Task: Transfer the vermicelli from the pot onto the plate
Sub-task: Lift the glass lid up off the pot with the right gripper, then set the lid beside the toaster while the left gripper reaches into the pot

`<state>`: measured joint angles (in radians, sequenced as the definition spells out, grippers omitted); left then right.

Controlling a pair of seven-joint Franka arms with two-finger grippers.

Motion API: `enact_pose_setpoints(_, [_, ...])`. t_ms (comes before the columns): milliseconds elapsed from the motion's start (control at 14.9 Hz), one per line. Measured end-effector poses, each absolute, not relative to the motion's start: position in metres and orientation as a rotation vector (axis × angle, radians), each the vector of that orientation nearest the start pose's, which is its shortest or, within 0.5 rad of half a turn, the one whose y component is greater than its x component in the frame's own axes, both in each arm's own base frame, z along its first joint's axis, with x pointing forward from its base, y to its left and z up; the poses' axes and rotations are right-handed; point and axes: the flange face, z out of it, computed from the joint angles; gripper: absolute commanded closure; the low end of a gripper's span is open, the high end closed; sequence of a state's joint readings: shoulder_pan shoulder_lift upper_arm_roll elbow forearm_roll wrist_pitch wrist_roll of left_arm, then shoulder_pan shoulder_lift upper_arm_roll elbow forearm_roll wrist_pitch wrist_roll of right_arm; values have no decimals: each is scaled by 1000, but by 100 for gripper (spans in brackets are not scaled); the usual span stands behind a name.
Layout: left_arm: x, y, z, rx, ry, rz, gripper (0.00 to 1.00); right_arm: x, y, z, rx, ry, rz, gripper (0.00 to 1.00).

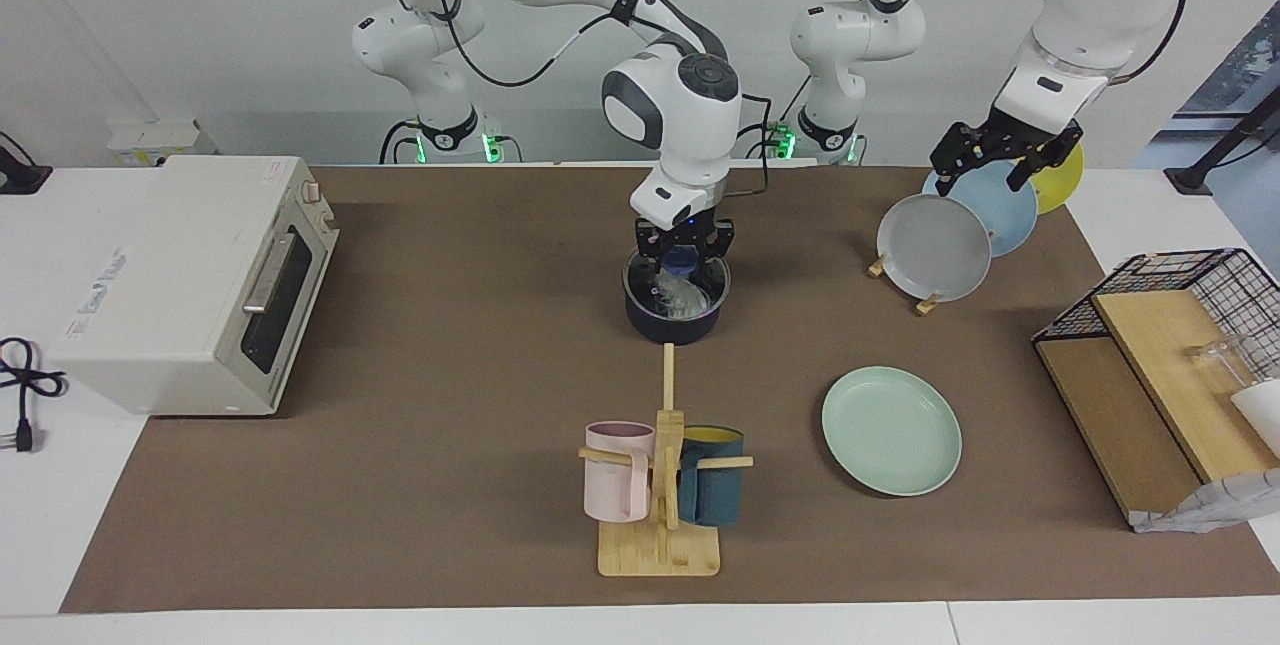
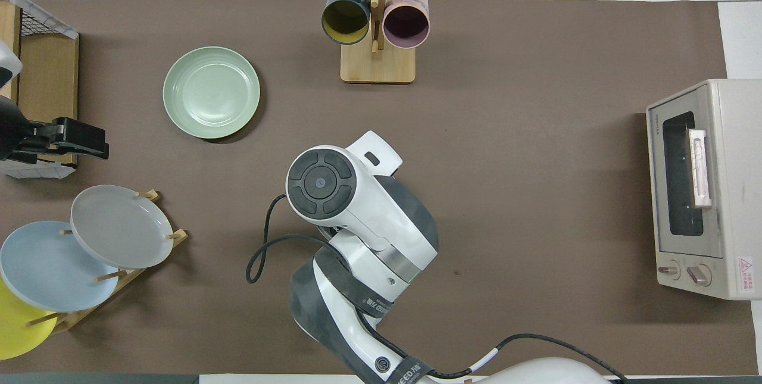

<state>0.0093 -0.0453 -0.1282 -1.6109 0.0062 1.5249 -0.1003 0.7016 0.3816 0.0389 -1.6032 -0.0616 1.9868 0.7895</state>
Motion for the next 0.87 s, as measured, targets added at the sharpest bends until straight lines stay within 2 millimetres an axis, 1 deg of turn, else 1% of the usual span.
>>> enact_pose_setpoints(67, [531,-64,626,-3125,28,61,0,499,443,413,-3166,50,-55,49])
enact_pose_setpoints(134, [532,-64,626,-3125,28,61,0,501,441,418,-3159,59,-61,52])
enact_pose_setpoints(268, [532,-64,627,-3126,28,49,0,508,434,431,-3139,76,-76,53])
enact_pose_setpoints(402, [535,-65,629,-3128,29,13,0,518,420,445,-3136,44,-77,53])
enact_pose_setpoints(470, [535,-66,629,-3129,31,5,0,525,409,451,-3140,7,-74,53])
enact_pose_setpoints(604, [536,-68,630,-3129,39,-5,0,542,380,463,-3145,-71,-71,53])
enact_pose_setpoints(738, [536,-76,631,-3130,61,-27,0,562,339,471,-3155,-154,-51,53])
enact_pose_setpoints(805, [536,-86,631,-3130,88,-38,0,573,316,473,-3160,-194,-35,53])
enact_pose_setpoints(872, [534,-100,631,-3130,129,-42,0,584,288,472,-3164,-235,-14,53])
